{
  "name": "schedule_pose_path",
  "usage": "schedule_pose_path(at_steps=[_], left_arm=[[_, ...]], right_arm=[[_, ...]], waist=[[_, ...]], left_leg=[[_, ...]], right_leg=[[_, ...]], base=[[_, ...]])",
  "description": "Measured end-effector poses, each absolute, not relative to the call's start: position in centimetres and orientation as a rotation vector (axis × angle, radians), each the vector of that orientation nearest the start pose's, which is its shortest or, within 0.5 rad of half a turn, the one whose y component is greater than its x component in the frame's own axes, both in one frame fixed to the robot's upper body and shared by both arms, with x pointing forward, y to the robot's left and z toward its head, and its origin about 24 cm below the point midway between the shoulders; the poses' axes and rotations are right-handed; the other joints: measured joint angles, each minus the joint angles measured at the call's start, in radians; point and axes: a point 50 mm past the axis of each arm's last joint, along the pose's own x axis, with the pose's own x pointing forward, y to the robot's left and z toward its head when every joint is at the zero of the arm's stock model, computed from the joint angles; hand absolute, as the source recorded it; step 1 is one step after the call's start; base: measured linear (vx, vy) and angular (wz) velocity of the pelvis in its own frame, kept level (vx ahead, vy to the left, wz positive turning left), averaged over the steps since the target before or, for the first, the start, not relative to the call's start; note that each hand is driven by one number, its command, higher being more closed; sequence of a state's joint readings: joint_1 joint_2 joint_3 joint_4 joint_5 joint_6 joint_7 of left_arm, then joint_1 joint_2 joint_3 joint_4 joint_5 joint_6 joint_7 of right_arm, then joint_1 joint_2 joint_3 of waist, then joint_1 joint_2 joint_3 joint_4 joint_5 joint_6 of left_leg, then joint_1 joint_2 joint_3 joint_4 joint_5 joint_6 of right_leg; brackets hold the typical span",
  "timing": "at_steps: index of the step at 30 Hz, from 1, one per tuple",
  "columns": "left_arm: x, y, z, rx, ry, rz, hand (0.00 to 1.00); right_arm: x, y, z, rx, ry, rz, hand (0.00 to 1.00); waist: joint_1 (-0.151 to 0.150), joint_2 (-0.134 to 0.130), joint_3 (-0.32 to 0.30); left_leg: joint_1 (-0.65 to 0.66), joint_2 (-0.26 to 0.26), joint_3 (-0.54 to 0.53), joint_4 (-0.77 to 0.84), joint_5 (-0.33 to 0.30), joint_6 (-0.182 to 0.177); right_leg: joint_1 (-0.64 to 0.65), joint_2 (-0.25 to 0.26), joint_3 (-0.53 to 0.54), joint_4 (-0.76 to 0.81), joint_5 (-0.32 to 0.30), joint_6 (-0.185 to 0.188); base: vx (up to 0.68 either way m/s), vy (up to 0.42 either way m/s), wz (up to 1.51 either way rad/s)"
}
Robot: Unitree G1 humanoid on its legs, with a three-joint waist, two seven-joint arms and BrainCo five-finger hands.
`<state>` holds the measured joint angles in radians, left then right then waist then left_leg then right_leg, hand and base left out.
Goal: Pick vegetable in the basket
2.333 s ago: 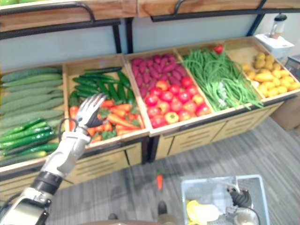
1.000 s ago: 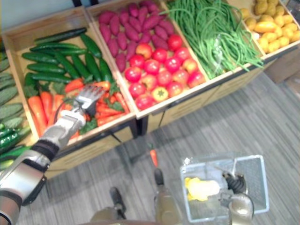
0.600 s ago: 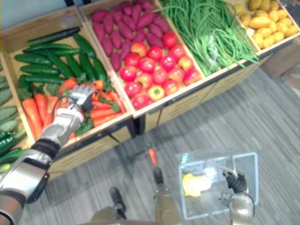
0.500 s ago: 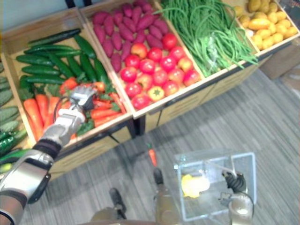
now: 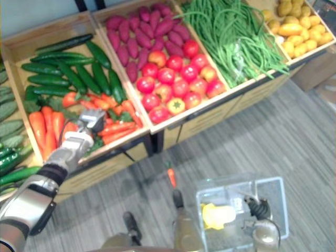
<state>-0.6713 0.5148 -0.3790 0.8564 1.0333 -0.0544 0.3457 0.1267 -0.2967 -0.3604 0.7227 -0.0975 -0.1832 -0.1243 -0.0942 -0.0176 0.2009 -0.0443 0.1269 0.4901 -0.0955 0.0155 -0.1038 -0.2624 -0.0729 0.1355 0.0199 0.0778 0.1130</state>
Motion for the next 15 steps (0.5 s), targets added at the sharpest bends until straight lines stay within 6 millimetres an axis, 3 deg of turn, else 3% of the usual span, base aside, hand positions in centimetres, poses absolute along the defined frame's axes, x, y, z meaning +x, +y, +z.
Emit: schedule_pose_path(at_steps=[9, 15], left_arm=[[35.9, 23.0, 7.5, 1.716, -0.089, 0.012, 1.00], [35.7, 23.8, 9.2, 1.710, -0.129, 0.077, 1.00]], right_arm=[[13.9, -32.0, -7.8, -0.335, 0.611, -0.521, 1.00], [13.1, -32.2, -8.5, -0.316, 0.654, -0.546, 1.00]], waist=[[-0.012, 0.005, -0.003], [-0.010, 0.010, -0.006]], left_leg=[[0.011, -0.004, -0.033, 0.000, 0.003, 0.005], [0.012, -0.016, -0.089, 0.000, 0.014, 0.017]], right_leg=[[0.025, -0.008, -0.030, -0.001, -0.002, -0.001], [0.058, -0.026, -0.081, -0.006, -0.007, 0.002]], base=[[0.02, -0.015, 0.09], [0.01, -0.008, 0.25]])
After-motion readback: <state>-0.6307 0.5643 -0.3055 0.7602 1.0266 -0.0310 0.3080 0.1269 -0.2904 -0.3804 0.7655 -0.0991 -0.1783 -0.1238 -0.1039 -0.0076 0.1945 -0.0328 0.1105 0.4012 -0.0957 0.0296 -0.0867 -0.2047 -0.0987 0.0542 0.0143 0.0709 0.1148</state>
